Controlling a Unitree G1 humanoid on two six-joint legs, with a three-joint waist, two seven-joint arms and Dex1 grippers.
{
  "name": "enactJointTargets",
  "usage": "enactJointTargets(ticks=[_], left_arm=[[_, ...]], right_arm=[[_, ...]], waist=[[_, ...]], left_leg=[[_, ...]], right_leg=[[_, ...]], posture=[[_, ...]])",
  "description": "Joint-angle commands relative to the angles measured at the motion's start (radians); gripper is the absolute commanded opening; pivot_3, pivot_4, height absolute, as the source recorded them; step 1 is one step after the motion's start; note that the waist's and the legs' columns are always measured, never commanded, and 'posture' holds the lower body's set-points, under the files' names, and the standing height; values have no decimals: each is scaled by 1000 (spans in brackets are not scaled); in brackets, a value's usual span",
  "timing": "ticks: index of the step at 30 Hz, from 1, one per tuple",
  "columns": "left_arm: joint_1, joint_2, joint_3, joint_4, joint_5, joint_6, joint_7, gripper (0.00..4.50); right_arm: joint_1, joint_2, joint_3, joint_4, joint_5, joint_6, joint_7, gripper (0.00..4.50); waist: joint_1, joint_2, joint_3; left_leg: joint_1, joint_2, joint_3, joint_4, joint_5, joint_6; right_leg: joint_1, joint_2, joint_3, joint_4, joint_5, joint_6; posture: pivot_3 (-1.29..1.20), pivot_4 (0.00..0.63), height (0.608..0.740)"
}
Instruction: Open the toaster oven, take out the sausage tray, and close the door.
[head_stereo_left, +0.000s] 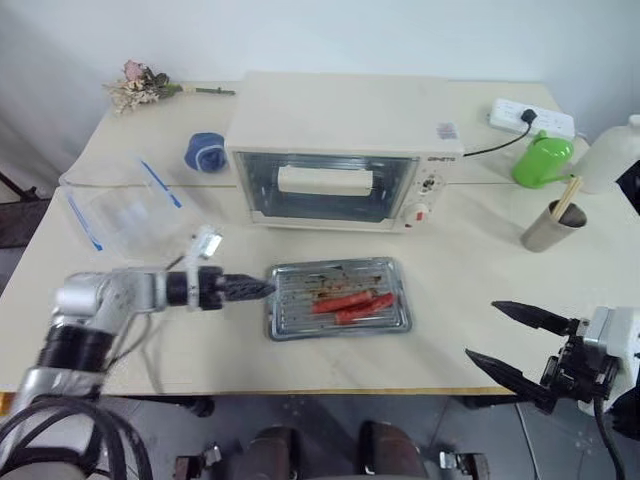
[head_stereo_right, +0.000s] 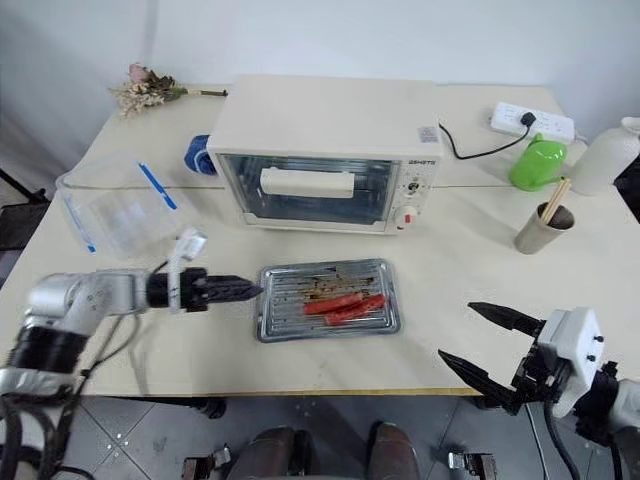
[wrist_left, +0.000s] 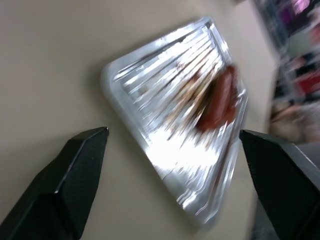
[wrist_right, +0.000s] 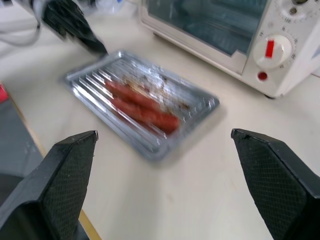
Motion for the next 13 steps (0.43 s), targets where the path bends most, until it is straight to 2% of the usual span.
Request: enactJointTargets(ticks=[1,5,8,13], left_arm=[[139,42,139,-7,81,-318,-151,4481],[258,60,229,-17,202,-639,-202,4481],[283,28,274,-4,230,-855,-266,4481],[263,-20,288,0,199,-851,-271,4481]], right_arm=[[-39,-22,1,46,33,-16,59,4500],[-125,-61,35,101,33,-46,145,4500],[-195,-79,81,124,13,-79,192,4500],[-260,-84,160,166,-35,-136,254,4500]], waist=[[2,0,0],[23,-1,1],[32,-1,1],[33,-1,1]], left_leg=[[0,1,1,0,0,0],[-7,0,1,2,0,2],[-7,0,1,3,-2,4],[-7,0,1,3,-4,5]], right_leg=[[-2,0,0,0,0,-1],[-7,-3,-2,2,0,-1],[-7,-4,-2,1,0,0],[-7,-4,-4,1,1,0]], posture=[[0,150,740],[0,150,740],[0,150,740],[0,150,740]])
